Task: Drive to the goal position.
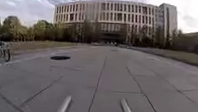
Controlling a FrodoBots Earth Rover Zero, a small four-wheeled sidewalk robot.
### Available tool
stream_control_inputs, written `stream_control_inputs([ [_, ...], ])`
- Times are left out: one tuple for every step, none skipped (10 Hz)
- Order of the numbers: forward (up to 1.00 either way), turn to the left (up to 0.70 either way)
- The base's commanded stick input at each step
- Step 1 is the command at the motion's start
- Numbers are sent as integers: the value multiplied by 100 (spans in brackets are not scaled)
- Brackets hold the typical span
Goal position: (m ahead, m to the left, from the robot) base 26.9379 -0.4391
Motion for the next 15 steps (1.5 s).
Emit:
stream_control_inputs([
  [70, 0],
  [70, 0],
  [70, 0],
  [70, 0],
  [70, 0],
  [70, 0],
  [70, 0],
  [70, 0],
  [70, 0],
  [70, 0],
  [70, -1],
  [70, -9],
  [70, -14],
  [70, -14],
  [70, -14],
])
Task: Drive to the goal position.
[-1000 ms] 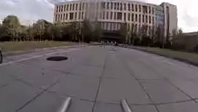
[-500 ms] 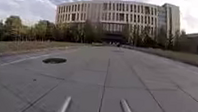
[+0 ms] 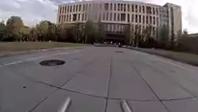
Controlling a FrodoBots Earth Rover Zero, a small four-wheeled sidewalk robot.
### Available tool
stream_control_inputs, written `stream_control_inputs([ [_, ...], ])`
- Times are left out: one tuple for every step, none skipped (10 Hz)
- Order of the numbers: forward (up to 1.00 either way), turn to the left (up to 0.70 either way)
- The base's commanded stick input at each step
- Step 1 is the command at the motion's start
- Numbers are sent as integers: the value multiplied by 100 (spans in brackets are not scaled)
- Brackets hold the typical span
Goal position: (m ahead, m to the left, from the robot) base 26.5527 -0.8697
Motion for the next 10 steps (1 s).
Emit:
stream_control_inputs([
  [70, -14],
  [70, -14],
  [70, -14],
  [70, -14],
  [70, -14],
  [70, -14],
  [70, -14],
  [70, -14],
  [70, -3],
  [70, 0],
])
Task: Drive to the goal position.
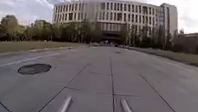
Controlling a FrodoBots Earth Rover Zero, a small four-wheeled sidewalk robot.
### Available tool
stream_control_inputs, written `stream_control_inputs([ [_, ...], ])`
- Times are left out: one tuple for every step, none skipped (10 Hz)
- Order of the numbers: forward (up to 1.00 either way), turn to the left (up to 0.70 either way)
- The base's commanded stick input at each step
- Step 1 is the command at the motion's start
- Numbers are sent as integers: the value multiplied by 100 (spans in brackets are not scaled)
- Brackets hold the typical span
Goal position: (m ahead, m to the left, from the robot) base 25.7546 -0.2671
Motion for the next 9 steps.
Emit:
stream_control_inputs([
  [70, 0],
  [70, 0],
  [70, 0],
  [70, 0],
  [70, 0],
  [70, 0],
  [70, 0],
  [70, 0],
  [70, 0],
])
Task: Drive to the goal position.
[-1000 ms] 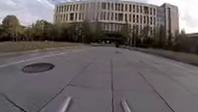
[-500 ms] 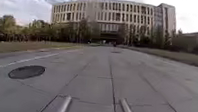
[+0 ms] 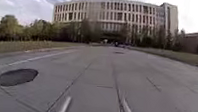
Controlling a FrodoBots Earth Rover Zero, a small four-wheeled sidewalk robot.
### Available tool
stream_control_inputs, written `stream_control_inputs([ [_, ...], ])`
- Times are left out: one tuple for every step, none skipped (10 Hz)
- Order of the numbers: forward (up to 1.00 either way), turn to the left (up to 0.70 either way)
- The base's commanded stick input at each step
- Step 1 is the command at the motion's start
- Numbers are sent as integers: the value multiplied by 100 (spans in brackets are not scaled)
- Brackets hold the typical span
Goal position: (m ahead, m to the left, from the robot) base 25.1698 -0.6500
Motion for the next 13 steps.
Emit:
stream_control_inputs([
  [70, 0],
  [70, 0],
  [70, 0],
  [70, -6],
  [70, -14],
  [70, -14],
  [70, -14],
  [70, -14],
  [70, -14],
  [70, -14],
  [70, -7],
  [70, -1],
  [70, 0],
])
